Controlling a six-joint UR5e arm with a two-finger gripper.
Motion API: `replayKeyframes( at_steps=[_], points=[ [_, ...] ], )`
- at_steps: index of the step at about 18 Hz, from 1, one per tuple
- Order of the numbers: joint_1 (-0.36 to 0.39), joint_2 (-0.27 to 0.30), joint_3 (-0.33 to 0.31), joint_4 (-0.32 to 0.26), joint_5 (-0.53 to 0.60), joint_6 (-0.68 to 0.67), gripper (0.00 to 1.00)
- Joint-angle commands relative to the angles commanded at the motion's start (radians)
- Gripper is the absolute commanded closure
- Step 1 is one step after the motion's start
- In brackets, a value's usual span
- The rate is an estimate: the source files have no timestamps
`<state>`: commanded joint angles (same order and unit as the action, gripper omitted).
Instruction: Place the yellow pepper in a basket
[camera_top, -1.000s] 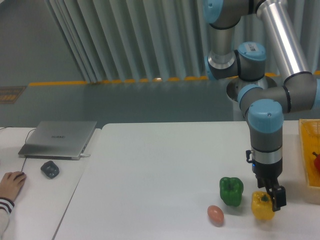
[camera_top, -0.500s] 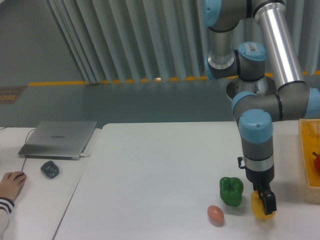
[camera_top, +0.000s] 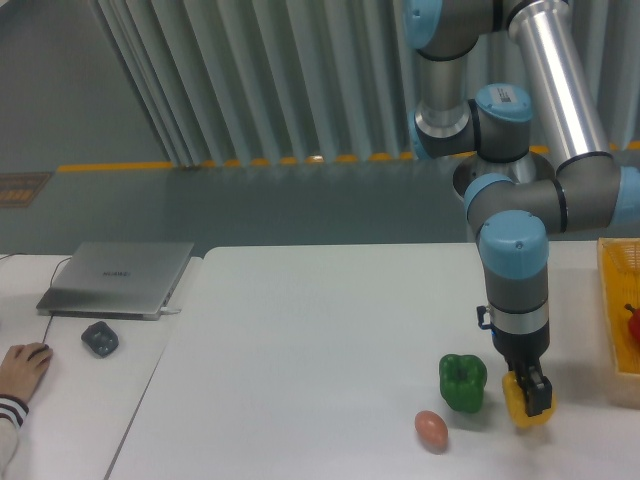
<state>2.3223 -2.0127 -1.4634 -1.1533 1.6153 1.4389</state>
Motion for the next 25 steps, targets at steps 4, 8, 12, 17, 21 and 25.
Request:
replayKeyframes(
  at_steps=[4, 8, 12, 17, 21, 25],
  points=[
    [0.074, 0.075, 0.000, -0.124, -0.043, 0.058, 0.58],
    [0.132, 0.123, 0.000, -0.233, -0.037, 0.158, 0.58],
    [0.215, 0.152, -0.002, -0.301, -0.035, 0.336, 0.58],
    [0.328, 0.178, -0.006, -0.348, -0.034, 0.579, 0.58],
    [0.399, 0.196, -0.009, -0.416, -0.032, 0.733, 0.58],
    [0.401, 0.203, -0.051, -0.424, 0.105, 0.844, 0.58]
  ],
)
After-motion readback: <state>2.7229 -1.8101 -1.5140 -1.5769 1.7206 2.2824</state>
